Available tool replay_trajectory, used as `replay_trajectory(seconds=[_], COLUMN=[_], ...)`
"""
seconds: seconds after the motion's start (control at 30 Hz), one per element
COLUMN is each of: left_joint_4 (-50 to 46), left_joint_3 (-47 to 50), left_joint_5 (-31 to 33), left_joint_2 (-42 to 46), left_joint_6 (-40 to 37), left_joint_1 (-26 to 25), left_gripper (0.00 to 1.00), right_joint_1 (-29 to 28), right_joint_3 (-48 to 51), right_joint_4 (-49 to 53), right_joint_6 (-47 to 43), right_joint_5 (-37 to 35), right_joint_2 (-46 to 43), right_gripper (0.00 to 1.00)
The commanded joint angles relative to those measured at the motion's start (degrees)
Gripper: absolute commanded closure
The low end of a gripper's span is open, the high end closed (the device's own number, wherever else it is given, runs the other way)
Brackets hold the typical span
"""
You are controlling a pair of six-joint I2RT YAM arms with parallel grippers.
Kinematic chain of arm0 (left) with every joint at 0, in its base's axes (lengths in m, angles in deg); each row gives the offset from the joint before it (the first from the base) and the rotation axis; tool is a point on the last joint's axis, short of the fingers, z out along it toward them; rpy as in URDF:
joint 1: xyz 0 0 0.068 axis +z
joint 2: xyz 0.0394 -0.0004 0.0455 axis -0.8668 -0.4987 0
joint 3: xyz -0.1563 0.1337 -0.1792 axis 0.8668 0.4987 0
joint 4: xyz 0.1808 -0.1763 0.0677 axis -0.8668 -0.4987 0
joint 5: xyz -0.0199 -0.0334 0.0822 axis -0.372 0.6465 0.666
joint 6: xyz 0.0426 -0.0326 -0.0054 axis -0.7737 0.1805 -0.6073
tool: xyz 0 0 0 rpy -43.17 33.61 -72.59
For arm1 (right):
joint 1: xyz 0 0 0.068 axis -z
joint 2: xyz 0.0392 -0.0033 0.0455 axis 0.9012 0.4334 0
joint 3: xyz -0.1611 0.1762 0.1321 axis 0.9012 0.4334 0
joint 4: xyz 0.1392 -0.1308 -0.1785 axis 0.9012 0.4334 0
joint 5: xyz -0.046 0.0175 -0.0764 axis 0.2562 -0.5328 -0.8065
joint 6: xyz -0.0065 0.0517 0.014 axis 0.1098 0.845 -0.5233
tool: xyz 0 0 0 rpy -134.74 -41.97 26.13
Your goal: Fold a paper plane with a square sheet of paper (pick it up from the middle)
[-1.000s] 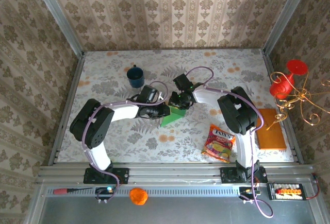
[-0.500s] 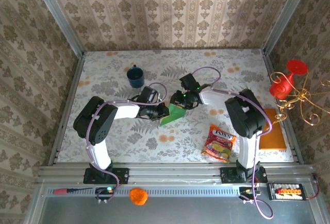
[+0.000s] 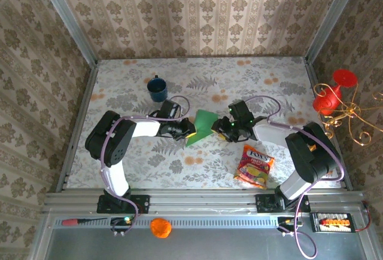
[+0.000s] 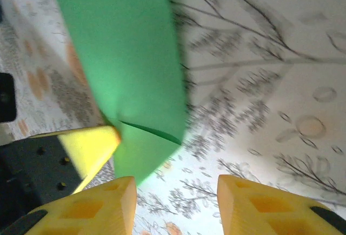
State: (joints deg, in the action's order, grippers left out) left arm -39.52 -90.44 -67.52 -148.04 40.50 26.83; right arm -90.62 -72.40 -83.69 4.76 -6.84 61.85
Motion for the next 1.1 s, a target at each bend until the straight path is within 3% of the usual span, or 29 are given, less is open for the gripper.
replay_trajectory(seconds=[0.0,0.6,1.07], left_joint_4=[-3.1,-3.7,-3.6], left_joint_3=[0.8,0.7,0.9], left_joint_5=[0.7,0.4,0.4], left_joint_2=[-2.4,-2.5,-2.4], left_joint_6=[1.6,1.2,1.1], left_joint_1=[0.6,0.6,0.5], left_gripper=[0.86,0.86,0.86], right_joint_1=[-0.6,-3.1,-3.1], right_joint_3=[0.5,-0.3,1.1], right_joint_4=[-4.8,-11.6,-18.3], right_joint_6=[5.7,9.3,13.3], right_joint_5=[2.6,3.9,3.9], right_joint_2=[0.7,7.5,9.6], right_gripper=[0.58,0.71,0.76])
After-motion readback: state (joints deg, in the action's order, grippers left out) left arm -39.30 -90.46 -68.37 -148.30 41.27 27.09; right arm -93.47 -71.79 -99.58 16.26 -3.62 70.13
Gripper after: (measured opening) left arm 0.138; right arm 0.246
